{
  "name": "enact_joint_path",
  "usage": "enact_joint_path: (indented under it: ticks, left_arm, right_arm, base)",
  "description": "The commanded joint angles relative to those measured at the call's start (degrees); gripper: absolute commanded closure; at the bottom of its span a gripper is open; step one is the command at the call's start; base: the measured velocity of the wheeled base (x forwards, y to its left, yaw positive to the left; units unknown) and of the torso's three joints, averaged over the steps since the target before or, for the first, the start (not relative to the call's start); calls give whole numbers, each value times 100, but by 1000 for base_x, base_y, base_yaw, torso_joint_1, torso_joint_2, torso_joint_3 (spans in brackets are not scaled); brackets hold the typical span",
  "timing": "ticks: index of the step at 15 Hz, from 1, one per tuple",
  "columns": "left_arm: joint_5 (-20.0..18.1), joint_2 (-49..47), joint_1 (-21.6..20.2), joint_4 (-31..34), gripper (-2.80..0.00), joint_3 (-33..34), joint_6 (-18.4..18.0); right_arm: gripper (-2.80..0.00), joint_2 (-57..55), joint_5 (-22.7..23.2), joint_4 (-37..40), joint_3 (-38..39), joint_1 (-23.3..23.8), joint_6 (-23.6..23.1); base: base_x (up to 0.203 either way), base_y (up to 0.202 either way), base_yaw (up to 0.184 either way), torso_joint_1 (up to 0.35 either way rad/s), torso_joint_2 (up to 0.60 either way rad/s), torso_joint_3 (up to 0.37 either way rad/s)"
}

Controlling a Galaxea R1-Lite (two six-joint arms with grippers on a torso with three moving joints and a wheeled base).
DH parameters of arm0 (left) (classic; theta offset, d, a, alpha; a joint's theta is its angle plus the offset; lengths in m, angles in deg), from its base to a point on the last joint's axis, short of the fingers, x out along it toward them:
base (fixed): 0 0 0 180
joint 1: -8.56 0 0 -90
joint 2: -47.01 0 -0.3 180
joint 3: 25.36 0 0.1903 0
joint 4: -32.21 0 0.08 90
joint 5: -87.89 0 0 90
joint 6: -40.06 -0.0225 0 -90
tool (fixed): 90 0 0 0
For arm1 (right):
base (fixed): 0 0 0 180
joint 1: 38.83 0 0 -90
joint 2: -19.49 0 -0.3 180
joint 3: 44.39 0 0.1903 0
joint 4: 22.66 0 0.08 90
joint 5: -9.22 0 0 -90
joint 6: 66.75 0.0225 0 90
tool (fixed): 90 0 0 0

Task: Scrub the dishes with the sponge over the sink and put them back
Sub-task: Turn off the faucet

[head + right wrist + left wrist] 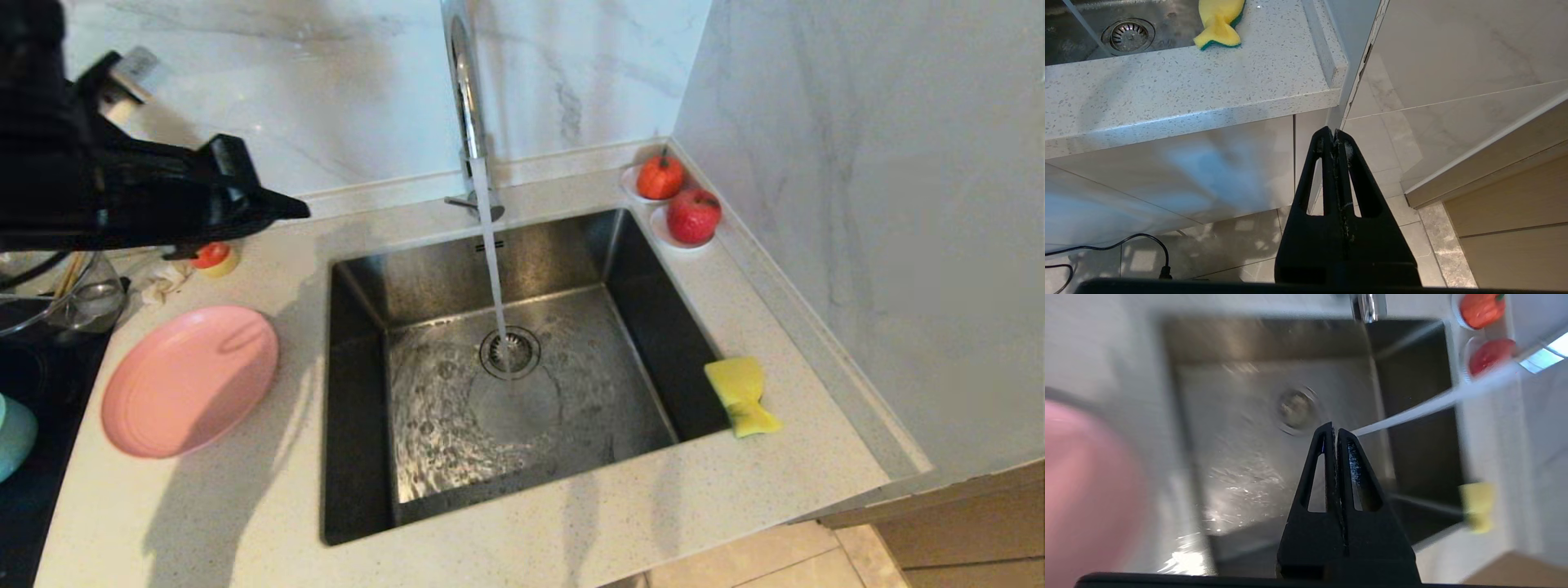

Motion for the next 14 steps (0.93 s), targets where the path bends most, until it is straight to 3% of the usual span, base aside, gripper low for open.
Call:
enact_joint_path:
  ticks: [1,6,11,14]
  left_arm:
    - [-43,-1109,338,45,0,-495,401]
    - [-125,-1894,782,97,0,-851,1134]
    - [-124,-2217,778,31,0,-995,1373]
    - [-110,-2385,720,-118,0,-1168,1878]
  right_arm:
    - [0,-9,0,-2,0,0,-5]
    - [0,-9,0,-2,0,0,-4]
    - [0,-18,0,-2,0,0,-4]
    - [0,-12,0,-2,0,0,-7]
  base:
    - [0,0,0,0,0,0]
    - [0,0,0,0,0,0]
    - [0,0,0,0,0,0]
    - [0,0,0,0,0,0]
